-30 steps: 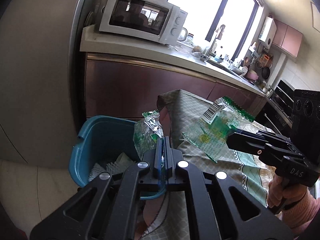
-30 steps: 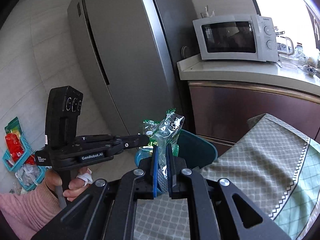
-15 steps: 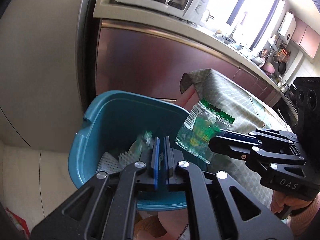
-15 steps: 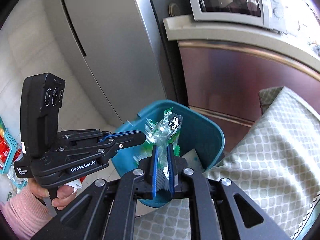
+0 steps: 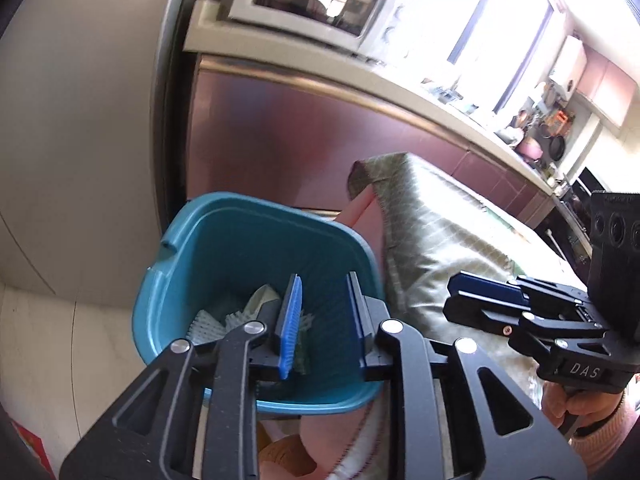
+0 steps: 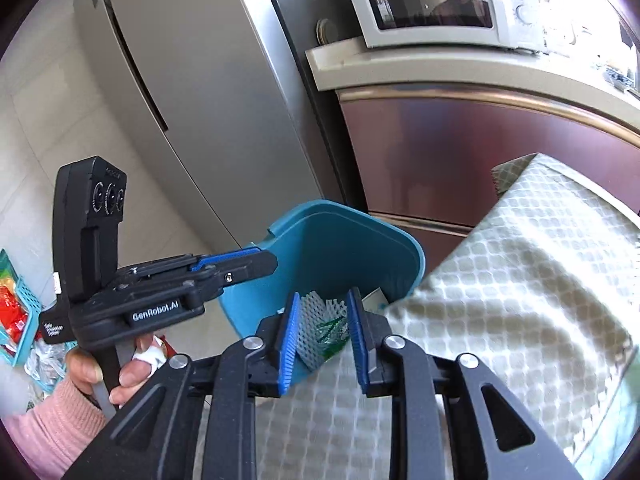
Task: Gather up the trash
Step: 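Carry both green wrappers to the teal bin and open both grippers, then move both tools back toward the table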
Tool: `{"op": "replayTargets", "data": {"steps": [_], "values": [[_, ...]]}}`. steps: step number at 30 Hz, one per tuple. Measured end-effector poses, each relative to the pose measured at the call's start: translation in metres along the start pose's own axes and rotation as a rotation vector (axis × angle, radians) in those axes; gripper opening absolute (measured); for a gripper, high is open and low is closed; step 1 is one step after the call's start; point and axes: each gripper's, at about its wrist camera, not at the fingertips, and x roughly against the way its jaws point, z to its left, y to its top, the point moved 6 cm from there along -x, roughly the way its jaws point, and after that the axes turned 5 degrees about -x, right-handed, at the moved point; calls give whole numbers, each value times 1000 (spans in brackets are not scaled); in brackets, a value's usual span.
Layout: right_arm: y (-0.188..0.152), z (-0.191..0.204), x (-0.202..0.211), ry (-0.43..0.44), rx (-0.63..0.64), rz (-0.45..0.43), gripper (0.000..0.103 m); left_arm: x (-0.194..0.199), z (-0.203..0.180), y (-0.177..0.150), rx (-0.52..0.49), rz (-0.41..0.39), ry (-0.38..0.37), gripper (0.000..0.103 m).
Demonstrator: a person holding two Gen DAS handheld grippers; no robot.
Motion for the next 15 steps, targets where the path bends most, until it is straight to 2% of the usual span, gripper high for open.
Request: {"op": "replayTargets", "data": {"steps": [4,8,15], "values": [[-10,-5,39,3,2,-57,31,18,-27,3,-32,-42,-53,29],[-22,-14,84,-18,-1,-121,32,27,-72,4,-97,-67,-127,33],[-55,-44,171,-114,-57,-252,36,20,-171,-9,-246,-40,-257,35]]}}
